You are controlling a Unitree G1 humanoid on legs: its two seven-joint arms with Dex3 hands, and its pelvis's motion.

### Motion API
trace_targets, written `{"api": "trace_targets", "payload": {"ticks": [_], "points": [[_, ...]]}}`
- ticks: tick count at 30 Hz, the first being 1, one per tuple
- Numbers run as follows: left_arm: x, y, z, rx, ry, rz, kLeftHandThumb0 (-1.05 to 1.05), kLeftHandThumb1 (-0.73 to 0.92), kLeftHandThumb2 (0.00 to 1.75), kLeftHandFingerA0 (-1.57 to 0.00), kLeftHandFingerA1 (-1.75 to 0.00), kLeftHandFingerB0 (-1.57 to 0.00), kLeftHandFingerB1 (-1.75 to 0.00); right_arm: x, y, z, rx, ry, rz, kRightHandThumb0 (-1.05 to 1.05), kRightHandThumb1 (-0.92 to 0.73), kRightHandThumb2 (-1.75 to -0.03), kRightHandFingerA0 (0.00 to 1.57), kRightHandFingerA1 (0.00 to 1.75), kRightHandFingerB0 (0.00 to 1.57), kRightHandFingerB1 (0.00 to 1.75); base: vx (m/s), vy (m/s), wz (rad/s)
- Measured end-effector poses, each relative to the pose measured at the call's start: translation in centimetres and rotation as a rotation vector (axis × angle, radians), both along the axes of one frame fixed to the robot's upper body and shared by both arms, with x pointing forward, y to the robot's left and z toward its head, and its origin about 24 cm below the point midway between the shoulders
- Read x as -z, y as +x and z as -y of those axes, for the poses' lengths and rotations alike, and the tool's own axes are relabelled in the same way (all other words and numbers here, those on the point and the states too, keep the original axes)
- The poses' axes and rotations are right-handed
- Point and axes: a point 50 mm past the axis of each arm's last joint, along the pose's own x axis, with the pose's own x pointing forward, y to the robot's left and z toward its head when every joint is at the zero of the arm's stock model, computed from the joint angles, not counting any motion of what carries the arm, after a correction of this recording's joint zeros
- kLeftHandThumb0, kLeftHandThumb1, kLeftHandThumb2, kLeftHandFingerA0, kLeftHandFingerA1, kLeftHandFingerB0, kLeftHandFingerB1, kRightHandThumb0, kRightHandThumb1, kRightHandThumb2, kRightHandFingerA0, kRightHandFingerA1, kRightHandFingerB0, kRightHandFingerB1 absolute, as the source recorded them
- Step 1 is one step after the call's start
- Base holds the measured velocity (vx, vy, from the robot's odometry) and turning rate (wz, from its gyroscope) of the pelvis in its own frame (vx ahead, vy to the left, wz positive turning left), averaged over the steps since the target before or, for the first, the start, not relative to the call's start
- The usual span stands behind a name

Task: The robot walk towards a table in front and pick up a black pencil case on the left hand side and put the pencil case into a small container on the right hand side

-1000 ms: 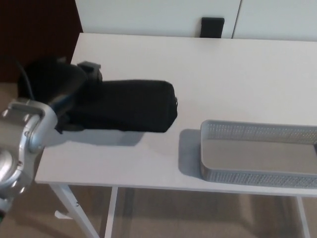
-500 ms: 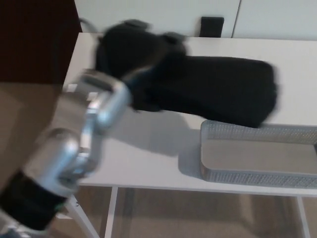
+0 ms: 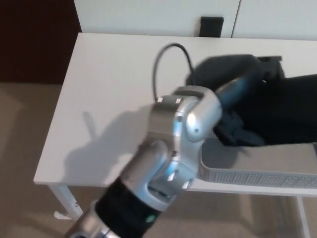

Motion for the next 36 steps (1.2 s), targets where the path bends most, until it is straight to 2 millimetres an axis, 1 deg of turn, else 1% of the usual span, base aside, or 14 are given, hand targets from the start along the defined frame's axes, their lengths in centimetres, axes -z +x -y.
{"api": "trace_targets", "payload": {"ticks": [5, 6, 7, 9, 10, 13, 21, 23, 24, 25, 26, 28, 29, 36], "points": [[3.3, 1.3, -0.7, -0.073, 0.047, -0.169, -0.42, 0.79, 0.65, -0.74, -1.26, -0.62, -1.19, 0.0, 0.0, 0.0, -0.001, 0.0, 0.001, -0.45, -0.55, -0.57, 0.77, 0.55, 0.68, 0.46, 0.0, 0.0, 0.0], [3.9, 1.5, -0.8, -0.087, 0.056, -0.196, -0.44, 0.66, 1.02, -0.83, -1.14, -0.72, -1.08, 0.0, 0.0, 0.0, -0.002, -0.001, 0.002, -0.46, -0.56, -0.58, 0.77, 0.55, 0.67, 0.46, 0.0, 0.0, 0.0], [4.2, 1.5, -0.9, -0.094, 0.061, -0.209, -0.44, 0.8, 0.66, -0.74, -1.34, -0.61, -1.27, 0.0, 0.1, 0.0, -0.004, -0.001, 0.003, -0.46, -0.55, -0.58, 0.77, 0.54, 0.67, 0.46, 0.0, 0.0, 0.0], [4.8, 1.7, -0.9, -0.106, 0.064, -0.235, -0.44, 0.8, 0.65, -0.75, -1.34, -0.63, -1.23, -0.1, 0.2, -0.2, -0.012, -0.002, 0.005, -0.46, -0.55, -0.57, 0.77, 0.53, 0.67, 0.46, 0.0, 0.0, 0.0], [4.8, 1.8, -0.9, -0.107, 0.063, -0.238, -0.48, 0.67, 1.02, -0.87, -1.19, -0.72, -1.07, -0.1, 0.3, -0.2, -0.014, -0.002, 0.006, -0.46, -0.55, -0.58, 0.76, 0.53, 0.67, 0.46, 0.0, 0.0, 0.0], [5.1, 1.9, -0.8, -0.112, 0.066, -0.242, -0.43, 0.79, 0.69, -0.75, -1.55, -0.63, -1.27, -0.1, 0.4, -0.3, -0.023, -0.005, 0.005, -0.46, -0.56, -0.58, 0.75, 0.52, 0.65, 0.45, 0.0, 0.0, 0.0], [5.5, 1.7, -0.3, -0.111, 0.068, -0.239, -0.4, 0.8, 0.64, -0.75, -1.55, -0.59, -1.34, -0.2, 1.0, -0.7, -0.052, -0.014, 0.012, -0.46, -0.57, -0.58, 0.75, 0.53, 0.65, 0.46, 0.0, 0.0, 0.0], [5.5, 1.7, -0.2, -0.112, 0.063, -0.236, -0.77, 0.69, 0.61, -0.57, -0.79, -0.44, -0.44, -0.4, 1.3, -0.8, -0.06, -0.017, 0.024, -0.47, -0.56, -0.58, 0.74, 0.53, 0.65, 0.46, 0.0, 0.0, 0.0], [5.5, 1.7, -0.2, -0.111, 0.06, -0.233, -0.77, 0.69, 0.61, -0.57, -0.79, -0.44, -0.44, -0.5, 1.5, -0.8, -0.065, -0.019, 0.03, -0.47, -0.56, -0.58, 0.74, 0.53, 0.65, 0.46, 0.0, 0.0, 0.0], [5.5, 1.6, 0.0, -0.106, 0.061, -0.228, -0.85, 0.56, 0.94, -0.01, -0.4, -0.17, -0.4, -0.5, 1.6, -0.8, -0.067, -0.02, 0.034, -0.47, -0.56, -0.58, 0.74, 0.53, 0.65, 0.46, 0.0, 0.0, 0.0], [5.5, 1.4, 0.1, -0.097, 0.065, -0.226, -0.94, 0.56, 0.95, 0.0, 0.0, 0.0, 0.0, -0.6, 1.7, -0.8, -0.068, -0.021, 0.037, -0.47, -0.57, -0.58, 0.74, 0.53, 0.65, 0.46, 0.0, 0.0, 0.0], [5.4, 1.1, 0.8, -0.057, 0.092, -0.22, -0.94, 0.54, 0.95, 0.0, 0.0, 0.0, 0.0, -0.7, 2.0, -0.8, -0.076, -0.025, 0.044, -0.48, -0.57, -0.58, 0.74, 0.53, 0.65, 0.45, 0.0, 0.0, 0.0], [5.3, 0.9, 1.0, -0.042, 0.1, -0.219, -0.96, 0.68, 0.6, 0.0, 0.0, 0.0, 0.0, -0.8, 2.1, -0.8, -0.079, -0.026, 0.045, -0.5, -0.56, -0.58, 0.74, 0.52, 0.64, 0.45, 0.0, 0.0, 0.0], [2.5, 0.4, 2.6, 0.075, 0.113, -0.16, -1.0, 0.71, 0.61, 0.0, 0.0, 0.0, 0.0, -0.9, 2.4, -0.7, -0.104, -0.055, 0.037, -0.5, -0.57, -0.58, 0.74, 0.48, 0.62, 0.44, 0.0, 0.0, 0.0]]}}
